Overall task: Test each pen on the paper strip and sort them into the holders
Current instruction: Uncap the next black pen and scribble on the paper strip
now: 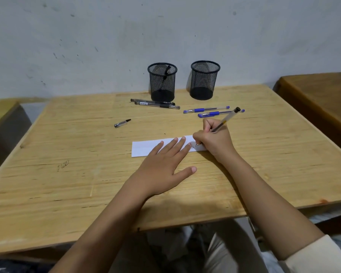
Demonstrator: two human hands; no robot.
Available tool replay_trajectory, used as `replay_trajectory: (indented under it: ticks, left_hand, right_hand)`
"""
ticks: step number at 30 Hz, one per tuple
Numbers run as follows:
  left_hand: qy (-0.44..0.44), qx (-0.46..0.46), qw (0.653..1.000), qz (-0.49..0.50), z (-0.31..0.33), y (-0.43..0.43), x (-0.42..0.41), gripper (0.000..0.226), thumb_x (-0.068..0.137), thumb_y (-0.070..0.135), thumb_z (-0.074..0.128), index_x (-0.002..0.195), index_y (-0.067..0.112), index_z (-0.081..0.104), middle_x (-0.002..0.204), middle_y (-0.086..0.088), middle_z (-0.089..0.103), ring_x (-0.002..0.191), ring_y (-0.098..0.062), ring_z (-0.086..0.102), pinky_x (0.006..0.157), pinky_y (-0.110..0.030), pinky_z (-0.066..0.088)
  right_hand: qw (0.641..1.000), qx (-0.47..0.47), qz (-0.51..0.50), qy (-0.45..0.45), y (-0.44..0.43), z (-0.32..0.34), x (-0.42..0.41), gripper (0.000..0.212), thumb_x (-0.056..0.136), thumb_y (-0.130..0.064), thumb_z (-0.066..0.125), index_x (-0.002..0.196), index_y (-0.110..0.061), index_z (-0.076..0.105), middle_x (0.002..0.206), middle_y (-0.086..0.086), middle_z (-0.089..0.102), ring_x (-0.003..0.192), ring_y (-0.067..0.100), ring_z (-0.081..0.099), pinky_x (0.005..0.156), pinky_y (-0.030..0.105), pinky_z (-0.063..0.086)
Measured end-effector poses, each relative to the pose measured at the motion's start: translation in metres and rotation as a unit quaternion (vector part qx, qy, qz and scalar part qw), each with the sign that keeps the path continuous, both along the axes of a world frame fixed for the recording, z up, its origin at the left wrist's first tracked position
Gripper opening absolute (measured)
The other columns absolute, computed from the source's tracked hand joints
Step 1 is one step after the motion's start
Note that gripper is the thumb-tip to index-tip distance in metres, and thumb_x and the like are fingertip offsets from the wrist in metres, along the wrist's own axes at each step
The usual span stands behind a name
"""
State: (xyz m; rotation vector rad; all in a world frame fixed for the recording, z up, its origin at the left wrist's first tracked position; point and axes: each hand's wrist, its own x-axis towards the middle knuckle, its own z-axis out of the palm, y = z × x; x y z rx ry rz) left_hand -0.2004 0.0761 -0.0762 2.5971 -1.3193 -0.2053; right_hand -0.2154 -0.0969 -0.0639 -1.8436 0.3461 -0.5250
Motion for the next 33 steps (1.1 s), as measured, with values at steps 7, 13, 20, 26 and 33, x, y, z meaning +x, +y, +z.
replay_trajectory:
  ticks: [7, 13, 20, 26, 33]
  left_hand:
    - [0.003, 0.006, 1.000, -0.002, -0.0002, -0.0003, 0.0005, 0.066, 0.091, 0.062, 0.019, 0.147, 0.035, -0.004, 0.157, 0.014, -0.010, 0.143, -0.001, -0.013, 0.119, -0.033, -0.007]
    - [0.004, 0.007, 1.000, 0.000, 0.0005, -0.0005, 0.0007, 0.067, 0.092, 0.061, 0.021, 0.148, 0.034, -0.001, 0.157, 0.014, -0.010, 0.143, -0.001, -0.013, 0.119, -0.032, -0.008]
    - [0.000, 0.006, 1.000, 0.002, 0.0002, -0.0005, 0.0003, 0.067, 0.092, 0.062, 0.021, 0.149, 0.033, 0.001, 0.157, 0.014, -0.009, 0.143, -0.001, -0.012, 0.118, -0.031, -0.008]
    - [-0.001, 0.005, 1.000, 0.002, 0.0007, -0.0005, 0.0008, 0.066, 0.092, 0.061, 0.021, 0.148, 0.033, 0.000, 0.158, 0.013, -0.009, 0.143, -0.001, -0.012, 0.118, -0.032, -0.008]
    - [0.000, 0.004, 1.000, 0.002, 0.0010, -0.0003, 0.0003, 0.066, 0.092, 0.061, 0.021, 0.148, 0.033, 0.001, 0.158, 0.014, -0.009, 0.144, -0.002, -0.011, 0.119, -0.032, -0.008]
  right_hand:
    - [1.000, -0.012, 0.014, 0.009, 0.0005, -0.0011, 0.0012, 0.029, 0.066, 0.005, 0.062, 0.054, -0.007, 0.039, 0.055, 0.009, 0.035, 0.056, 0.021, 0.036, 0.052, 0.027, 0.035]
    - [1.000, -0.013, 0.005, 0.010, -0.0001, -0.0015, 0.0024, 0.031, 0.066, 0.006, 0.060, 0.054, -0.008, 0.037, 0.055, 0.010, 0.033, 0.056, 0.022, 0.035, 0.053, 0.027, 0.034]
    - [1.000, 0.005, 0.013, 0.010, -0.0036, -0.0007, 0.0018, 0.037, 0.063, 0.009, 0.059, 0.049, -0.011, 0.033, 0.051, 0.006, 0.032, 0.051, 0.019, 0.033, 0.050, 0.026, 0.033]
    - [1.000, -0.019, 0.010, 0.010, -0.0012, -0.0012, 0.0017, 0.033, 0.065, 0.006, 0.061, 0.052, -0.010, 0.035, 0.055, 0.011, 0.035, 0.056, 0.023, 0.037, 0.055, 0.030, 0.035]
    - [1.000, -0.026, 0.000, 0.014, -0.0005, -0.0012, 0.0020, 0.030, 0.065, 0.007, 0.060, 0.053, -0.007, 0.037, 0.054, 0.009, 0.033, 0.055, 0.022, 0.035, 0.054, 0.027, 0.035]
